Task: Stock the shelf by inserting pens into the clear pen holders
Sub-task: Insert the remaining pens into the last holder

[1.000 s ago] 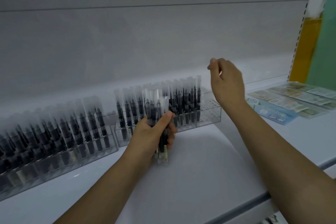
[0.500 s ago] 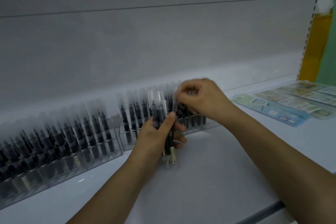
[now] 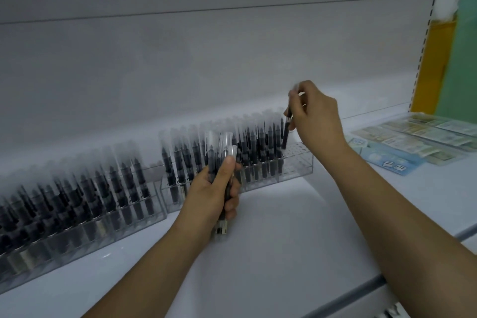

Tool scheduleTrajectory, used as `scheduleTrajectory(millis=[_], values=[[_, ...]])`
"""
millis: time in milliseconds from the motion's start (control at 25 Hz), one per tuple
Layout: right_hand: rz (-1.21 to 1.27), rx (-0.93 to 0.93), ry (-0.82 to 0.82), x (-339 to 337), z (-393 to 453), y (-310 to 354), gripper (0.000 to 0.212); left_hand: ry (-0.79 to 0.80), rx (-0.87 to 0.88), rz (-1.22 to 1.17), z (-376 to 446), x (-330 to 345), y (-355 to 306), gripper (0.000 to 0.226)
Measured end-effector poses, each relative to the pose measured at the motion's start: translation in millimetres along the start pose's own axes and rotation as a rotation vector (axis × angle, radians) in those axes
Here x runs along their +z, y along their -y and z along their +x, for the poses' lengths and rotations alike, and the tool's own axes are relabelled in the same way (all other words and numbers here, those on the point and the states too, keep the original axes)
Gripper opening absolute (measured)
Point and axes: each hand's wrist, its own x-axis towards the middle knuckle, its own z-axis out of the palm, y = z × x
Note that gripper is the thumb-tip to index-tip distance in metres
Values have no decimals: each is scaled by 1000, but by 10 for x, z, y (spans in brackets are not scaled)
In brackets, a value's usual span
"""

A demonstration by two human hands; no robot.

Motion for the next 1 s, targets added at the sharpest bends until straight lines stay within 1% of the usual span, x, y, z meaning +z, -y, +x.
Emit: scheduleTrajectory(millis=[80, 200, 400, 560, 640, 760, 800, 1000], values=[[-41, -29, 56, -3, 2, -22, 21, -19, -14, 3, 4, -1, 0, 36], [-63, -76, 53, -16, 9, -26, 20, -40, -21, 29, 6, 3, 4, 30], [-41, -59, -1, -23, 42, -76, 17, -46, -7, 98, -4, 10, -10, 36], [-52, -81, -9, -22, 30, -59, 16, -59, 1, 77, 1, 10, -17, 33], [-76, -93, 47, -15, 11, -47, 17, -64, 5, 62, 9, 7, -14, 30], [-160, -104, 243, 10, -26, -40, 20, -64, 10, 49, 22, 2, -14, 30], [-185, -100, 282, 5, -23, -38, 20, -64, 14, 55, 23, -1, -17, 30], [-289, -73, 341, -103, 34, -20, 33, -50, 33, 69, -2, 0, -14, 32]])
